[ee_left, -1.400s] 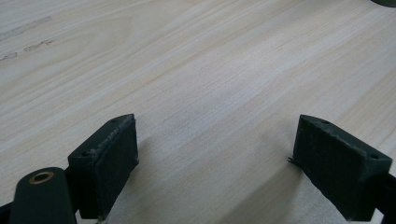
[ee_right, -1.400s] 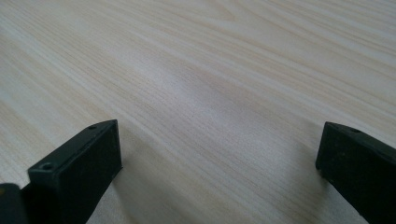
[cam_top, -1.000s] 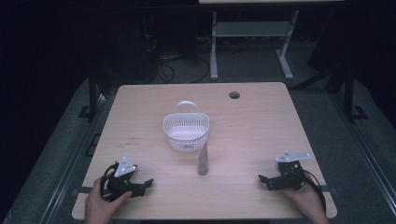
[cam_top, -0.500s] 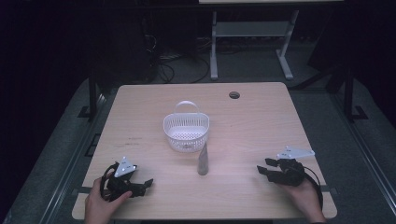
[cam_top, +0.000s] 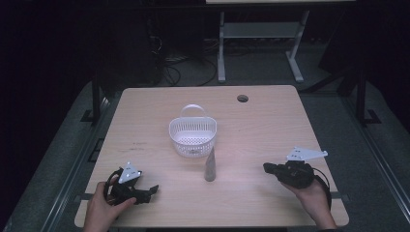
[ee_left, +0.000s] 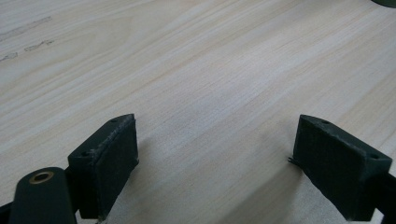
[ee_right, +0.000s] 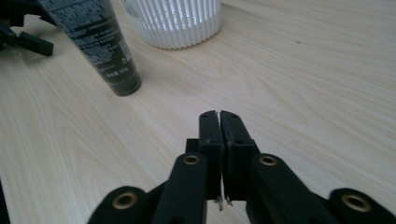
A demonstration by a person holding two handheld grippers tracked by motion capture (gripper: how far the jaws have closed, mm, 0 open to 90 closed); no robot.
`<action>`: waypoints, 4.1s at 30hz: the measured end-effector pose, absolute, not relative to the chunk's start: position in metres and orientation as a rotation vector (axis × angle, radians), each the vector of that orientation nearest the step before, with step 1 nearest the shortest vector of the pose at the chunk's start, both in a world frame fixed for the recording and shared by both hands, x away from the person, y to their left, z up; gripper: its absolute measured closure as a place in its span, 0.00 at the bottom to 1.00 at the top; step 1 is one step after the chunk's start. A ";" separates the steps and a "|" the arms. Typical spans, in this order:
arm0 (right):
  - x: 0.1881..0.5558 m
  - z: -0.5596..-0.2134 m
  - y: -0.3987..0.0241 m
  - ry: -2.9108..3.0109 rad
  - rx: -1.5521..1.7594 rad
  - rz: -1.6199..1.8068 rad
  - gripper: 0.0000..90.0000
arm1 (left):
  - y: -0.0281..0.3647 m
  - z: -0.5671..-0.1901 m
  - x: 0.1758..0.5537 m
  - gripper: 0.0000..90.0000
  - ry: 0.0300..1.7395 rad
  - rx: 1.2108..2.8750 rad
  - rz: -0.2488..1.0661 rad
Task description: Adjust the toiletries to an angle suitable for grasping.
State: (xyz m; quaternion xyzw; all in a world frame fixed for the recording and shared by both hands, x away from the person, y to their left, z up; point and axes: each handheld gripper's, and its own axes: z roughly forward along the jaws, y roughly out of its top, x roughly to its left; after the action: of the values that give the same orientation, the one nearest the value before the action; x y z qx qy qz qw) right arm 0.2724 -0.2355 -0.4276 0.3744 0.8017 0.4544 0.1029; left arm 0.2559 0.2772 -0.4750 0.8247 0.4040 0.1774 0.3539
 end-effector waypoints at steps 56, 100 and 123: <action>0.282 -0.374 -0.164 2.482 0.736 1.562 1.00 | 0.273 -0.475 0.255 0.14 1.095 2.109 0.477; 0.291 -0.380 -0.092 2.624 0.559 1.579 1.00 | 0.272 -0.475 0.256 0.14 1.106 2.109 0.484; 0.289 -0.379 -0.089 2.605 0.581 1.559 0.89 | 0.272 -0.475 0.255 0.14 1.107 2.107 0.485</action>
State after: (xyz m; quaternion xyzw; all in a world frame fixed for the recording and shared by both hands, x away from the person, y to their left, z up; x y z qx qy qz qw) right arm 0.2894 -0.0892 -0.3787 0.1880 0.8425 0.5042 0.0254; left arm 0.2554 0.2720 -0.4750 0.8130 0.4272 0.1872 0.3485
